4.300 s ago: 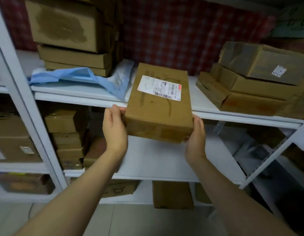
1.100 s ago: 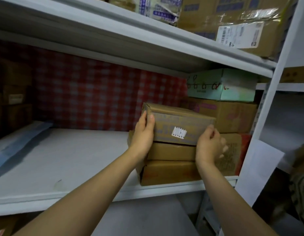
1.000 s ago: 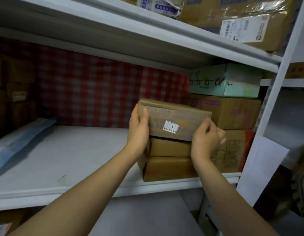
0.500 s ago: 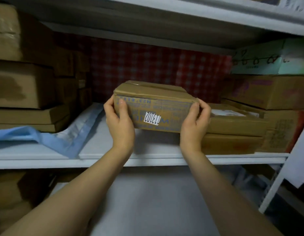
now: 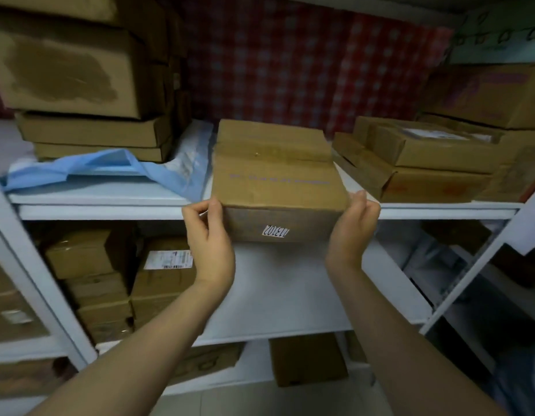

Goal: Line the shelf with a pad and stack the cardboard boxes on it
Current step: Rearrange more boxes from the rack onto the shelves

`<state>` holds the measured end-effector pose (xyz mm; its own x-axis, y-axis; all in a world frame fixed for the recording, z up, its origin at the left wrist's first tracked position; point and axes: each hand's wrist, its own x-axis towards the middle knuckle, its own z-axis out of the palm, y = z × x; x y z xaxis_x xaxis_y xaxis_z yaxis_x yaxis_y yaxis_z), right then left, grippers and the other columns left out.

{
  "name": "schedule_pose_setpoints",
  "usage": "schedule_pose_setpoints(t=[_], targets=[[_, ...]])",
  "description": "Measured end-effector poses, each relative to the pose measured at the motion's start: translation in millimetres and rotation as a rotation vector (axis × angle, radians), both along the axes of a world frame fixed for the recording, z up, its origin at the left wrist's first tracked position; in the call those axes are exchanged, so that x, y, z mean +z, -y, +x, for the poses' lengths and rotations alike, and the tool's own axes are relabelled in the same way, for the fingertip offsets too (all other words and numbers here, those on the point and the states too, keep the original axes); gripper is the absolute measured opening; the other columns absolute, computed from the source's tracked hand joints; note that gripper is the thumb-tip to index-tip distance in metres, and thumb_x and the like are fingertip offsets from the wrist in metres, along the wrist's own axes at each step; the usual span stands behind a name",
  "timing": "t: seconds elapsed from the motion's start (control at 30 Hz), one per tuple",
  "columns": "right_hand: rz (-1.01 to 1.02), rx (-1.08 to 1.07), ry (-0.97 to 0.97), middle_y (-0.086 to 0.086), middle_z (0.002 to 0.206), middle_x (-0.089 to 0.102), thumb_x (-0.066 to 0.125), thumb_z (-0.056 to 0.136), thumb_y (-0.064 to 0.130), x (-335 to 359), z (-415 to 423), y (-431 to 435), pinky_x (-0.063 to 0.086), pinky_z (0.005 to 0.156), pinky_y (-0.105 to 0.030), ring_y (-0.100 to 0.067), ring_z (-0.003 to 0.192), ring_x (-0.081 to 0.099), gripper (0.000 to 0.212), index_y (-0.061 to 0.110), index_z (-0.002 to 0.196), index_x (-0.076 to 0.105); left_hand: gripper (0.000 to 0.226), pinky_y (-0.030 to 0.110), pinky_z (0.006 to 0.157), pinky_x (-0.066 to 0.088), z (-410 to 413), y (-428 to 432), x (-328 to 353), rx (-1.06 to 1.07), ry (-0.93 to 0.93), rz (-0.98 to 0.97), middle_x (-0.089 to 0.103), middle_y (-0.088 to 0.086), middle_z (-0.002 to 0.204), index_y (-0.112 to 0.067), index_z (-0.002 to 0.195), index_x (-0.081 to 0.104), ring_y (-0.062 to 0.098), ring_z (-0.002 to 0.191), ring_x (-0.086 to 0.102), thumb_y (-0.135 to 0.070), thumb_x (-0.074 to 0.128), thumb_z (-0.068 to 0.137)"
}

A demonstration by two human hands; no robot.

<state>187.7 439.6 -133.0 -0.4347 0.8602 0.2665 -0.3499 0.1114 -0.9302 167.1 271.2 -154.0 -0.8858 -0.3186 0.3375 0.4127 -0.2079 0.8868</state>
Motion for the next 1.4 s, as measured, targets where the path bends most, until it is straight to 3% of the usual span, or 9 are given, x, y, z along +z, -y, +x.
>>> schedule_pose_setpoints(t=[0.13,0.27,0.37,0.5,0.63,0.83,0.97,1.1,1.4], targets=[[-0.089,0.033,0.101,-0.002,0.086,0.057,0.040,0.098,0.038,-31.0,10.7,-6.0,0.048,0.074,-0.037,-0.019,0.081,0.056,0.027,0.021,0.081,0.052,0.025,0.017,0.068,0.037,4.3,10.4,-22.9,-0.040,0.120,-0.045,0.044,-0.007,0.080,-0.023,0.080,0.042,-0.005,0.067,0.044,-0.033,0.045,0.103],[-0.324,0.272,0.254,0.005,0.098,0.061,0.035,0.101,0.049,-67.1,22.9,-16.5,0.049,0.088,-0.045,-0.012,0.085,0.056,0.034,0.027,0.108,0.061,0.024,0.021,0.074,0.039,10.1,7.1,-56.9,-0.158,0.249,-0.127,0.053,-0.005,0.096,-0.022,0.099,0.050,0.000,0.084,0.049,-0.043,0.040,0.103],[-0.434,0.365,0.384,0.007,0.110,0.060,0.029,0.099,0.060,-94.3,37.7,-23.2,0.045,0.093,-0.048,-0.014,0.095,0.055,0.043,0.034,0.123,0.054,0.026,0.023,0.078,0.039,18.1,2.6,-90.8,-0.230,0.352,-0.139,0.054,-0.001,0.109,-0.024,0.109,0.050,0.005,0.095,0.052,-0.046,0.038,0.103],[-0.448,0.335,0.550,0.004,0.146,0.043,0.025,0.096,0.067,-141.0,42.4,-34.8,0.033,0.112,-0.055,-0.027,0.132,0.043,0.062,0.034,0.148,0.035,0.024,0.022,0.076,0.039,31.7,-7.8,-132.9,-0.262,0.452,-0.189,0.054,0.000,0.101,-0.019,0.105,0.049,0.005,0.091,0.052,-0.040,0.037,0.104],[-0.511,0.395,0.749,0.003,0.151,0.038,0.024,0.087,0.079,-194.3,28.2,-50.7,0.031,0.111,-0.060,-0.032,0.135,0.040,0.073,0.039,0.148,0.027,0.030,0.036,0.084,0.040,24.9,-29.6,-187.5,-0.176,0.634,-0.188,0.053,0.006,0.097,-0.016,0.094,0.049,0.017,0.091,0.052,-0.042,0.037,0.104],[-0.332,0.518,1.041,0.001,0.134,0.041,0.043,0.097,0.056,-244.5,-25.3,-75.6,0.042,0.104,-0.056,-0.029,0.122,0.043,0.053,0.037,0.145,0.031,0.014,0.036,0.089,0.045,-13.8,-47.3,-237.3,-0.079,0.785,-0.257,0.061,-0.005,0.102,-0.021,0.109,0.054,0.020,0.101,0.058,-0.030,0.056,0.098],[-0.155,0.676,1.218,0.007,0.137,0.044,0.050,0.098,0.040,-290.8,-71.2,-81.7,0.047,0.102,-0.050,-0.023,0.117,0.047,0.054,0.036,0.147,0.029,0.033,0.034,0.101,0.044,-52.6,-47.4,-276.8,-0.059,0.890,-0.300,0.061,-0.001,0.113,-0.015,0.126,0.055,0.016,0.107,0.056,-0.009,0.058,0.094],[0.001,0.803,1.325,-0.002,0.141,0.046,0.055,0.096,0.033,-319.3,-107.9,-81.1,0.049,0.102,-0.046,-0.026,0.122,0.051,0.058,0.031,0.148,0.031,0.019,0.036,0.097,0.051,-78.7,-47.2,-311.6,-0.097,0.998,-0.345,0.065,0.012,0.117,-0.010,0.110,0.067,0.020,0.102,0.063,-0.013,0.057,0.095],[0.200,0.951,1.281,-0.006,0.135,0.041,0.063,0.090,0.026,-335.6,-148.9,-63.8,0.057,0.088,-0.042,-0.024,0.104,0.059,0.050,0.036,0.134,0.043,0.030,0.040,0.113,0.039,-88.4,-48.6,-315.9,0.179,1.010,-0.198,0.027,0.011,0.143,-0.019,0.116,0.057,0.022,0.107,0.049,0.003,0.048,0.098]])
